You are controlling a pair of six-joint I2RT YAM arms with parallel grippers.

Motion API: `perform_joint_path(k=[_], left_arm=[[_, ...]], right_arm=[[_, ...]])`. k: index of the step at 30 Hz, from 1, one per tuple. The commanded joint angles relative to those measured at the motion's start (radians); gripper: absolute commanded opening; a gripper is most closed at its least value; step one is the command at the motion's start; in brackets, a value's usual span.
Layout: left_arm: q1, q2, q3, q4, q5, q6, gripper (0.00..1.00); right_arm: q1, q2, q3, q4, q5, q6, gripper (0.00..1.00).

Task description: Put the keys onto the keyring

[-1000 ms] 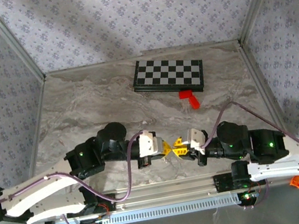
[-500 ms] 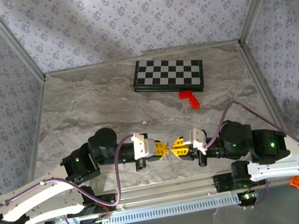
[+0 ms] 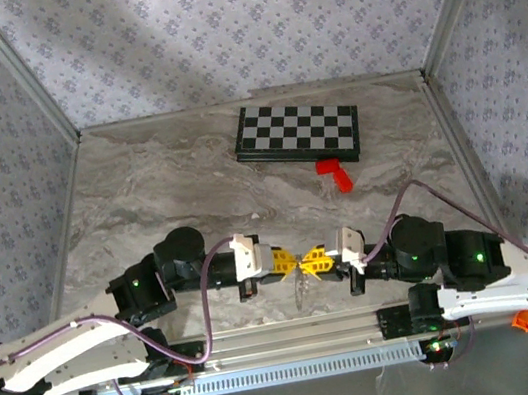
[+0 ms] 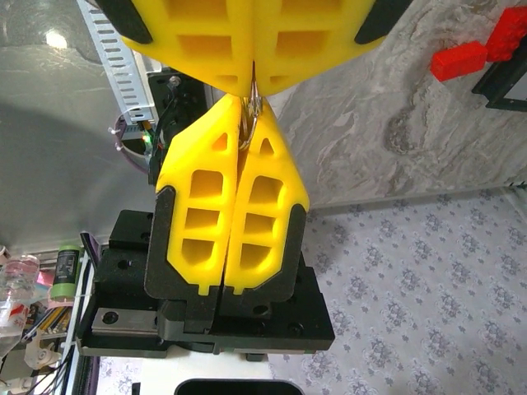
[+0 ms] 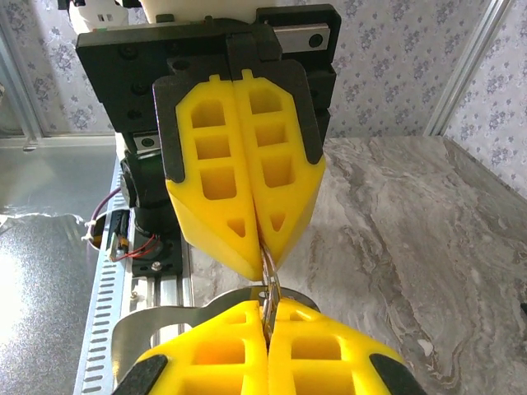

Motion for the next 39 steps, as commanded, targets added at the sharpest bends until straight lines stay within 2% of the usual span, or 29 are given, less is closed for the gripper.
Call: perform_joint_path(k=[1,11,27,30,32,34,39], left_arm=[[-0.009,-0.038,0.003,0.082,0.022,-0.008,0.0],[-0.008,-0.039,0.0,0.089,0.028,-0.005,0.0],[-0.009,-0.042,-0.005,0.107,0.041,-0.006,0.0],[-0.009,-0.039,-0.004,0.1,0.036,-0.003,0.0],[-0.009,-0.034,-0.003,0.093,0.038,-0.002,0.0],[-0.009,-0.031,-0.002,0.089,0.044,0.0,0.0],[-0.009,-0.016,0.007,0.081,0.069,-0.003,0.0]], right_arm=[[-0.001,-0.019,-0.021,0.006,0.052,0.023,0.06],[-0.005,-0.009,-0.044,0.039,0.057,0.034,0.1],[-0.016,0.028,-0.04,0.009,0.034,0.055,0.11],[-0.018,0.024,-0.034,0.009,0.038,0.056,0.18],[-0.019,0.011,-0.031,0.022,0.063,0.052,0.28],[-0.019,-0.005,-0.028,0.03,0.059,0.047,0.34],[-0.018,-0.045,-0.046,0.077,0.029,0.028,0.36]])
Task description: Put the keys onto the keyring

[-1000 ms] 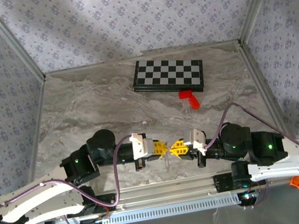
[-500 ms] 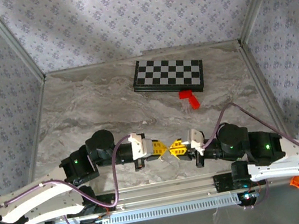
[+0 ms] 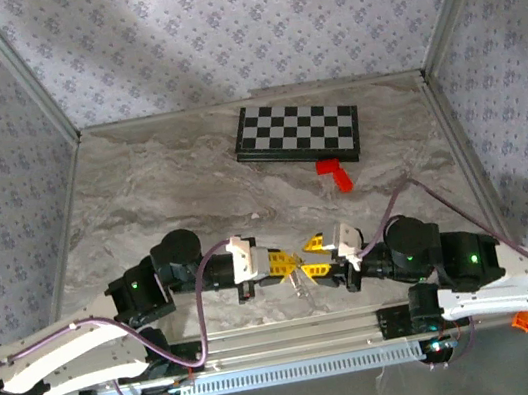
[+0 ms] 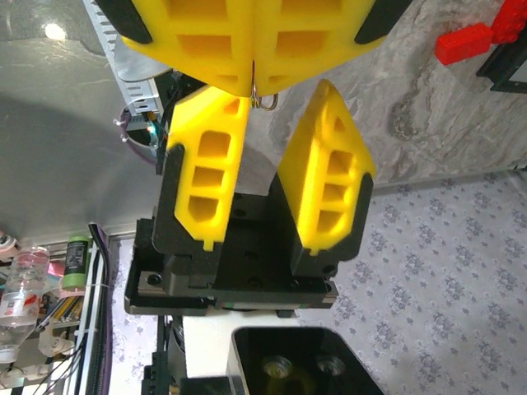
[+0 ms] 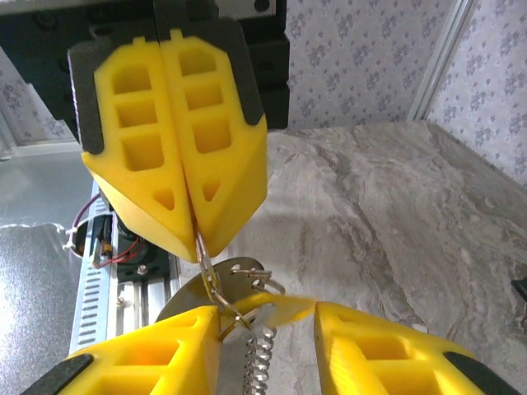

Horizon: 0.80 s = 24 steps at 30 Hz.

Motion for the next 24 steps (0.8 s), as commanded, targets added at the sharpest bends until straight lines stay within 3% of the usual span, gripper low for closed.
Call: perform_joint_path(k=[1,11,19,24], left_arm=[[-0.008,0.002,0.027,0.046,0.046,-0.004,0.0],[-0.008,0.007,0.032,0.039,0.05,-0.002,0.0],[-0.007,0.013,0.036,0.041,0.056,-0.008,0.0],[-0.008,0.015,0.04,0.047,0.06,-0.008,0.0]], right_arm=[[-0.003,-0.029,-0.017,0.05,-0.02,-0.019,0.37],[0.001,-0.001,-0.019,0.055,-0.091,-0.041,0.37],[0.001,0.005,-0.016,0.052,-0.085,-0.052,0.2],[0.003,0.009,-0.012,0.051,-0.087,-0.055,0.17]])
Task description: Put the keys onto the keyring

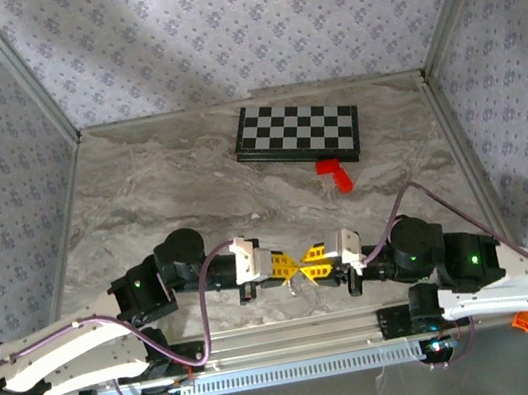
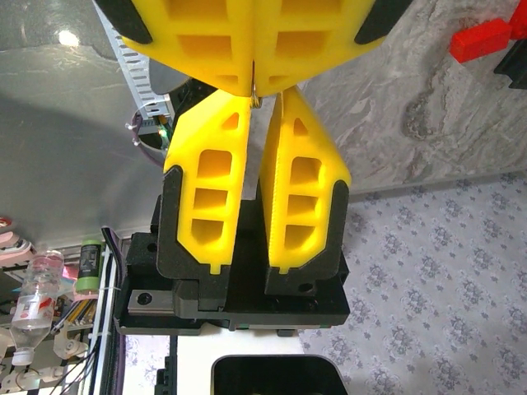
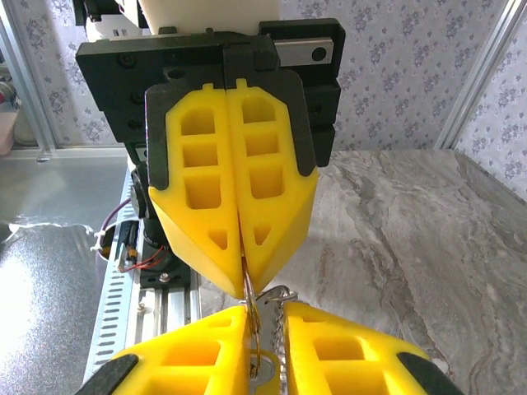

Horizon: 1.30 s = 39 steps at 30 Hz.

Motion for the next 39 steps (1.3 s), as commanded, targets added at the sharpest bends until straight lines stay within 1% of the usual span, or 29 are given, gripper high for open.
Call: perform_joint_path(k=[1,4,8,11,12,15,16,20,23,25,28,30,33,35,39], left_arm=[[-0.008,0.003,0.04,0.05,0.038,-0.007,0.0],[-0.007,0.009,0.04,0.052,0.038,-0.008,0.0],[-0.008,0.014,0.041,0.049,0.032,-0.006,0.0],[-0.008,0.026,0.063,-0.003,-0.022,0.0,0.0],[-0.008,0.033,0.078,-0.045,-0.044,0.01,0.03],[-0.008,0.063,0.129,-0.172,-0.103,0.041,0.23],[-0.008,0.073,0.144,-0.213,-0.116,0.051,0.26],[-0.008,0.131,0.204,-0.348,-0.132,0.088,0.27],[-0.008,0.166,0.232,-0.397,-0.106,0.106,0.28],[-0.008,0.179,0.238,-0.399,-0.077,0.111,0.29],[-0.008,0.193,0.242,-0.39,-0.074,0.111,0.27],[-0.008,0.197,0.241,-0.382,-0.072,0.111,0.22],[-0.007,0.199,0.241,-0.374,-0.075,0.108,0.12],[-0.008,0.197,0.238,-0.371,-0.076,0.105,0.08],[-0.009,0.193,0.236,-0.365,-0.072,0.102,0.07]], right_arm=[[0.003,0.001,-0.003,0.013,-0.007,-0.009,0.16],[0.002,0.001,-0.007,0.016,-0.009,-0.011,0.11],[0.004,-0.001,-0.005,0.008,-0.007,-0.014,0.0],[0.005,-0.001,0.01,-0.026,0.003,-0.02,0.0],[0.006,0.001,0.019,-0.043,0.013,-0.024,0.0],[0.01,0.016,0.057,-0.123,0.054,-0.035,0.0],[0.013,0.024,0.073,-0.155,0.07,-0.04,0.0],[0.021,0.06,0.131,-0.258,0.105,-0.046,0.0],[0.023,0.085,0.165,-0.32,0.107,-0.047,0.0],[0.023,0.095,0.176,-0.339,0.111,-0.048,0.0],[0.023,0.106,0.183,-0.352,0.105,-0.046,0.0],[0.023,0.115,0.188,-0.358,0.098,-0.046,0.0],[0.022,0.129,0.194,-0.371,0.094,-0.047,0.0],[0.022,0.134,0.193,-0.369,0.083,-0.046,0.0],[0.021,0.137,0.182,-0.352,0.07,-0.042,0.0]])
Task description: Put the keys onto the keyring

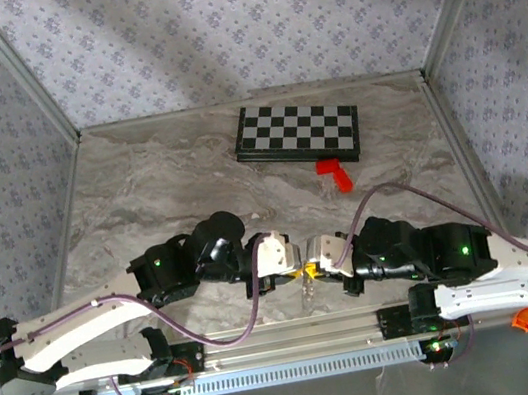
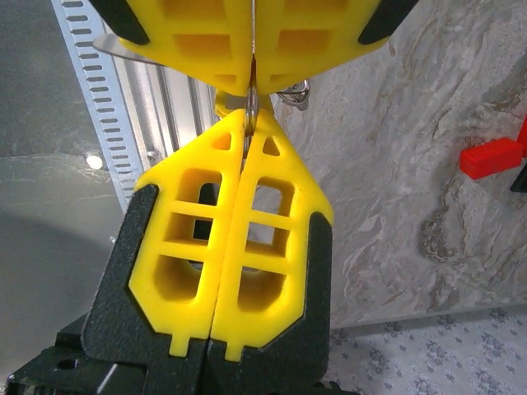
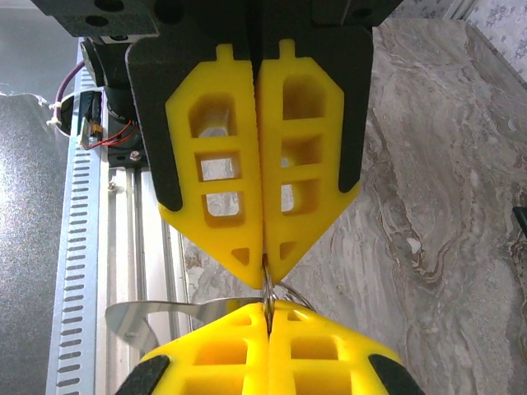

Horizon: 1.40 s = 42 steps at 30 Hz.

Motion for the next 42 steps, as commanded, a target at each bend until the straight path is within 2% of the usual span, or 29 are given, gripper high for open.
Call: perform_joint_path(k=[1,2,6,9,11,19,23,35,42], left_arm=[[-0.008,-0.007,0.033,0.021,0.019,0.001,0.04],[-0.008,-0.008,0.033,0.022,0.019,0.001,0.0],[-0.012,-0.035,0.015,0.07,0.04,-0.01,0.0],[-0.013,-0.079,-0.013,0.135,0.059,-0.023,0.0],[-0.013,-0.11,-0.031,0.174,0.075,-0.03,0.0],[-0.013,-0.175,-0.094,0.311,0.142,-0.063,0.0],[-0.012,-0.19,-0.118,0.355,0.145,-0.073,0.0],[-0.013,-0.197,-0.118,0.383,0.161,-0.082,0.0],[-0.013,-0.189,-0.113,0.405,0.18,-0.087,0.0]], right_arm=[[0.006,-0.003,0.02,0.013,-0.026,-0.01,0.0],[0.007,-0.005,0.015,0.023,-0.028,-0.009,0.0],[0.006,-0.013,0.001,0.049,-0.017,0.004,0.01],[0.006,-0.027,-0.012,0.074,-0.023,0.018,0.22],[0.006,-0.051,-0.035,0.132,-0.027,0.027,0.3],[0.007,-0.151,-0.125,0.307,-0.07,0.042,0.32],[0.006,-0.18,-0.132,0.327,-0.114,0.041,0.35],[0.007,-0.16,-0.154,0.317,-0.128,0.042,0.23],[0.004,-0.165,-0.165,0.324,-0.125,0.036,0.04]])
